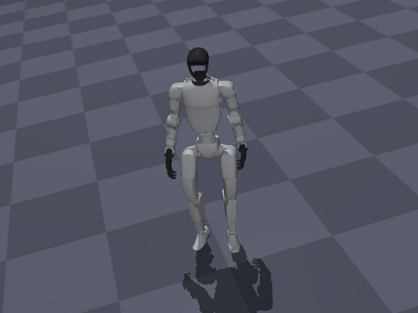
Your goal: Upper body actions
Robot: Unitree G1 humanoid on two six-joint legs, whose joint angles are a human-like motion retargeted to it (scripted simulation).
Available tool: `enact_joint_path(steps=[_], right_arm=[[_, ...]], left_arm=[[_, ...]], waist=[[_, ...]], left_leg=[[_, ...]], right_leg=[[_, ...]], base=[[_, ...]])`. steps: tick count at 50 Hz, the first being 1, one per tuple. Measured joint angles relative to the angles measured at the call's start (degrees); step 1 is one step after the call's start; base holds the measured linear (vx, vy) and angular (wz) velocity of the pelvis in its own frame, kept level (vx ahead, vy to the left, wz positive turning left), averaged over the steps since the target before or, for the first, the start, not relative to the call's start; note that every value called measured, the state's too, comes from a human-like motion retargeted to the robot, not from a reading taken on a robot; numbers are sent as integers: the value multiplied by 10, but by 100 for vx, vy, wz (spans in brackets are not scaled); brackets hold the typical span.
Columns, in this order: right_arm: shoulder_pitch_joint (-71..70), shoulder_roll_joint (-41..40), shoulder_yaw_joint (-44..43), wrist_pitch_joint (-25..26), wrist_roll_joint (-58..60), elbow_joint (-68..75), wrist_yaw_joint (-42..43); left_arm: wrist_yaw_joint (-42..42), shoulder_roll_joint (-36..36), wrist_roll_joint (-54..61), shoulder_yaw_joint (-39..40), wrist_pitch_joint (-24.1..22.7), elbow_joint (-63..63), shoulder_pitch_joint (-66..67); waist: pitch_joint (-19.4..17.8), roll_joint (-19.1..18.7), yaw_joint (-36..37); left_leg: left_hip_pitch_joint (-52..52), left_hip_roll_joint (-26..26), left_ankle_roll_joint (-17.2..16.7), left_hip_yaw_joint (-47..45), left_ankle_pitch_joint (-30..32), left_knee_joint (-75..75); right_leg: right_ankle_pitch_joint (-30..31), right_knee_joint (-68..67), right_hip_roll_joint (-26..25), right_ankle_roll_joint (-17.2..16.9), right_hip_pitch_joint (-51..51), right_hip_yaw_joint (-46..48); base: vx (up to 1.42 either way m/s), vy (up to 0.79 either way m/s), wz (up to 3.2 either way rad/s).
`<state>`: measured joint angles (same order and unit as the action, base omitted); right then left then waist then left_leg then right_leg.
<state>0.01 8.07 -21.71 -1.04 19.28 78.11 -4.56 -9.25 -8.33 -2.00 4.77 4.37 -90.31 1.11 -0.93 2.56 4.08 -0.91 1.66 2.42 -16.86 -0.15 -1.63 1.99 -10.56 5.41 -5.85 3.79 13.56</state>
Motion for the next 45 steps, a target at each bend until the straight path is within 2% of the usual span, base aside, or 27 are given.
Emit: enact_joint_path(steps=[2,5,7,10,15,17,23,27,33,40,45], right_arm=[[-28,13,-24,15,-32,-19,1],[-75,35,-58,29,-80,-50,6],[-104,48,-83,30,-112,-73,9],[-140,67,-138,39,-162,-108,18],[-197,83,-252,60,-289,-195,64],[-219,97,-260,53,-320,-240,96],[-292,141,-174,82,-213,-404,173],[-334,171,-115,84,-156,-531,235],[-387,207,-43,45,-96,-705,321],[-416,258,38,-47,-100,-853,349],[-407,336,96,-77,50,-967,335]], left_arm=[[0,-1,4,5,0,5,2],[-3,-5,7,10,-3,15,7],[-1,-11,1,14,-2,18,7],[14,-16,-10,26,3,16,7],[36,-6,11,38,4,3,13],[49,-3,40,39,-3,-2,15],[53,3,50,63,0,-21,23],[43,0,30,47,6,-24,21],[35,-5,6,25,5,-11,14],[30,-7,11,22,1,4,3],[27,-7,13,26,-1,3,0]], waist=[[0,0,6],[-9,5,7],[-18,7,-12],[-16,18,-22],[-1,33,16],[-1,38,21],[23,33,-17],[31,26,-14],[38,20,-11],[48,17,-9],[55,10,-18]], left_leg=[[3,-7,0,-20,0,-3],[-2,-9,0,-45,2,-9],[-6,-9,0,-32,6,-11],[-7,-2,-2,-14,9,-9],[-2,0,-7,6,11,0],[-5,1,-8,15,13,0],[-1,-4,-14,26,14,-1],[2,-10,-18,21,13,1],[1,-12,-20,19,11,1],[4,-11,-21,24,12,-1],[5,-12,-21,25,10,-2]], right_leg=[[2,-32,-9,-10,27,-39],[0,-50,-20,-1,43,-89],[-3,-32,-5,16,32,-60],[4,3,20,17,5,23],[14,37,16,21,-15,25],[17,52,13,25,-28,40],[22,81,2,31,-41,52],[18,74,1,31,-32,45],[16,75,-1,33,-32,46],[13,74,1,32,-30,50],[11,72,-1,31,-27,50]], base=[[-7,-5,-87],[-7,-6,-60],[-10,-5,43],[-1,-1,59],[3,-6,40],[-3,-3,33],[-5,5,16],[-7,4,-11],[-5,3,-3],[0,0,0],[0,0,0]])
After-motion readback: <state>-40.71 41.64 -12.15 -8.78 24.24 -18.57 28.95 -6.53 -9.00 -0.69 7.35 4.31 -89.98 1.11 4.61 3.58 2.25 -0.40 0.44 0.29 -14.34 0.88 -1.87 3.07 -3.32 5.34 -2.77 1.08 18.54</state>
